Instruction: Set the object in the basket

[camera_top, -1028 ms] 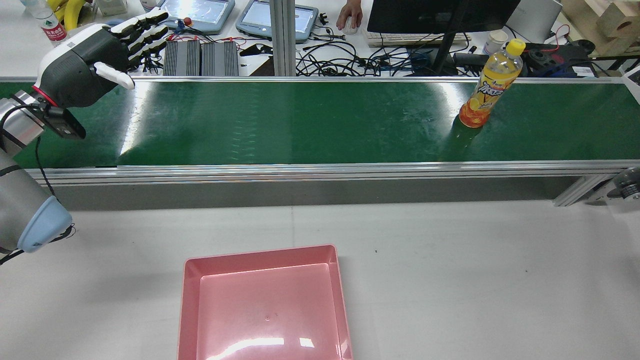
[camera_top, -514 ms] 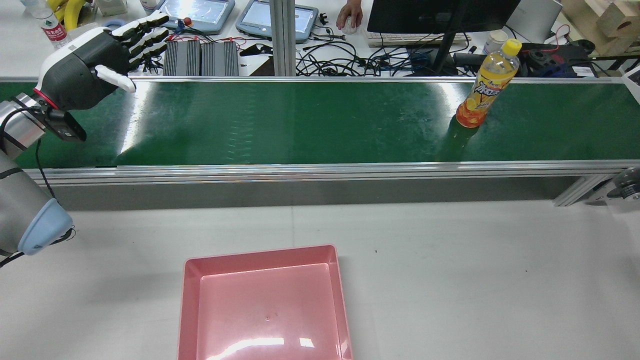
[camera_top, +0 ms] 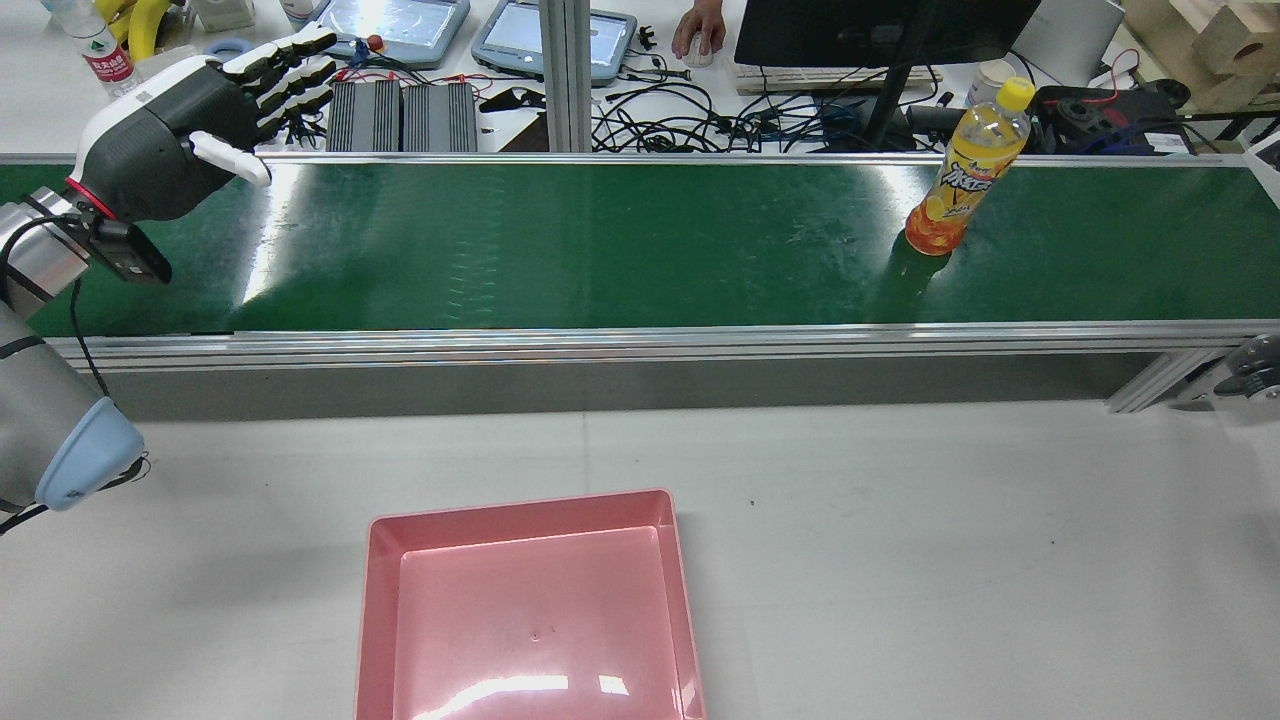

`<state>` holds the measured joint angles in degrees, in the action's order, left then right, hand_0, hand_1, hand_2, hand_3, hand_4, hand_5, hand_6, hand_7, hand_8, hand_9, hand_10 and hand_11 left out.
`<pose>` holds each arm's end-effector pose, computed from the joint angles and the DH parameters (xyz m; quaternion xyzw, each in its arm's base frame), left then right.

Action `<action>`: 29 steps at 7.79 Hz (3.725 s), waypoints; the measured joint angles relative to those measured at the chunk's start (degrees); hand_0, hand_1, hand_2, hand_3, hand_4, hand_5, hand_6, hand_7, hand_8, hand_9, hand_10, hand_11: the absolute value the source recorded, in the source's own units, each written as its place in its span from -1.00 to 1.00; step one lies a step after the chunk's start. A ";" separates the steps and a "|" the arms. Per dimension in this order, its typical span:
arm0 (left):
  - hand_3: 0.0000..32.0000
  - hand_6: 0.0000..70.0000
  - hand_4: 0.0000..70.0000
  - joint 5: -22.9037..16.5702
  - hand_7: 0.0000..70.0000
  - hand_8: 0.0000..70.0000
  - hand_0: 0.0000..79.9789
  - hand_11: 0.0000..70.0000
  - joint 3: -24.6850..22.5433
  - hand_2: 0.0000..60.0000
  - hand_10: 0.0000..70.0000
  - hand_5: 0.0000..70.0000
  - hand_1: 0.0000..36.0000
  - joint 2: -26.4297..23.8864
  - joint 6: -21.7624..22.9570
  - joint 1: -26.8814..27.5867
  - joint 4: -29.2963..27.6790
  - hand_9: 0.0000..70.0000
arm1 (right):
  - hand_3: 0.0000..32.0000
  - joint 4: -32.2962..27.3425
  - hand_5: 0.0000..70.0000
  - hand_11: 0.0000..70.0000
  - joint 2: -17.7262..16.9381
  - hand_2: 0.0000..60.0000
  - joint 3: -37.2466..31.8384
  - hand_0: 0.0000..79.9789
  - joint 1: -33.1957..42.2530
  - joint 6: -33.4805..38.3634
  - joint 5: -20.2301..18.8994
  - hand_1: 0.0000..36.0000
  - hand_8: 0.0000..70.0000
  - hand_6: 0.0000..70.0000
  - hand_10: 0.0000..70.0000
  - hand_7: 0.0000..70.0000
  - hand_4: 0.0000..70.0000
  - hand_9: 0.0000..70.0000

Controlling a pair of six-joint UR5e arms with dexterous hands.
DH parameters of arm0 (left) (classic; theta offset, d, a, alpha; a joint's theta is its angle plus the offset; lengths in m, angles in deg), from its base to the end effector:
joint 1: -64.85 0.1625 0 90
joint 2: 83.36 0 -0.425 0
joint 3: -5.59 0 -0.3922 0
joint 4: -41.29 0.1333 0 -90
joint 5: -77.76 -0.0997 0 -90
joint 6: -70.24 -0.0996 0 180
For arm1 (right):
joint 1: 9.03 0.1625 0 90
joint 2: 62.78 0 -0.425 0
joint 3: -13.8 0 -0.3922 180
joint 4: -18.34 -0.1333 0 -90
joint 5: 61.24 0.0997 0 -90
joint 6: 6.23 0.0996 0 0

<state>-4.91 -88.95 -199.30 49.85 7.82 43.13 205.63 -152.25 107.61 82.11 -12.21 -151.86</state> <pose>0.2358 -0.6318 0.3859 -0.0616 0.8567 -0.4797 0.1795 0.1419 -0.4866 0.6625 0.0388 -0.6876 0.7243 0.0343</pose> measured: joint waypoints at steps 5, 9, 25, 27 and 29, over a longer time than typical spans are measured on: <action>-0.81 -1.00 -0.61 -0.02 -1.00 -0.83 0.31 -0.73 -0.23 -1.00 -0.84 -0.69 -0.70 -0.09 0.42 -0.19 0.00 -0.81 | -1.00 0.00 -1.00 -1.00 0.00 -1.00 0.27 -1.00 0.00 0.05 0.00 -1.00 -1.00 -1.00 -1.00 -1.00 -1.00 -1.00; -0.82 -1.00 -0.61 -0.04 -1.00 -0.83 0.31 -0.74 -1.74 -1.00 -0.84 -0.68 -0.69 -0.01 1.48 -1.08 0.00 -0.81 | -1.00 0.00 -1.00 -1.00 0.00 -1.00 0.41 -1.00 0.02 0.04 0.00 -1.00 -1.00 -1.00 -1.00 -1.00 -1.00 -1.00; -0.86 -1.00 -0.60 -0.04 -1.00 -0.83 0.31 -0.73 -2.99 -1.00 -0.84 -0.66 -0.69 0.09 1.43 -1.08 0.43 -0.81 | -1.00 0.00 -1.00 -1.00 0.00 -1.00 0.41 -1.00 0.00 0.01 0.00 -1.00 -1.00 -1.00 -1.00 -1.00 -1.00 -1.00; -0.88 -1.00 -0.60 -0.04 -1.00 -0.83 0.31 -0.74 -3.00 -1.00 -0.84 -0.66 -0.69 0.09 1.44 -1.02 0.44 -0.82 | -1.00 0.00 -1.00 -1.00 0.00 -1.00 0.41 -1.00 0.00 0.00 0.00 -1.00 -1.00 -1.00 -1.00 -1.00 -1.00 -1.00; -0.85 -1.00 -0.60 -0.04 -1.00 -0.81 0.31 -0.73 -3.02 -1.00 -0.84 -0.66 -0.66 0.09 1.41 -1.00 0.44 -0.79 | -1.00 0.00 -1.00 -1.00 0.00 -1.00 0.41 -1.00 0.00 0.06 0.00 -1.00 -1.00 -1.00 -1.00 -1.00 -1.00 -1.00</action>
<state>-4.95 -91.97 -199.20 51.26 6.83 43.57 205.63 -152.25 108.02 82.11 -12.14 -151.86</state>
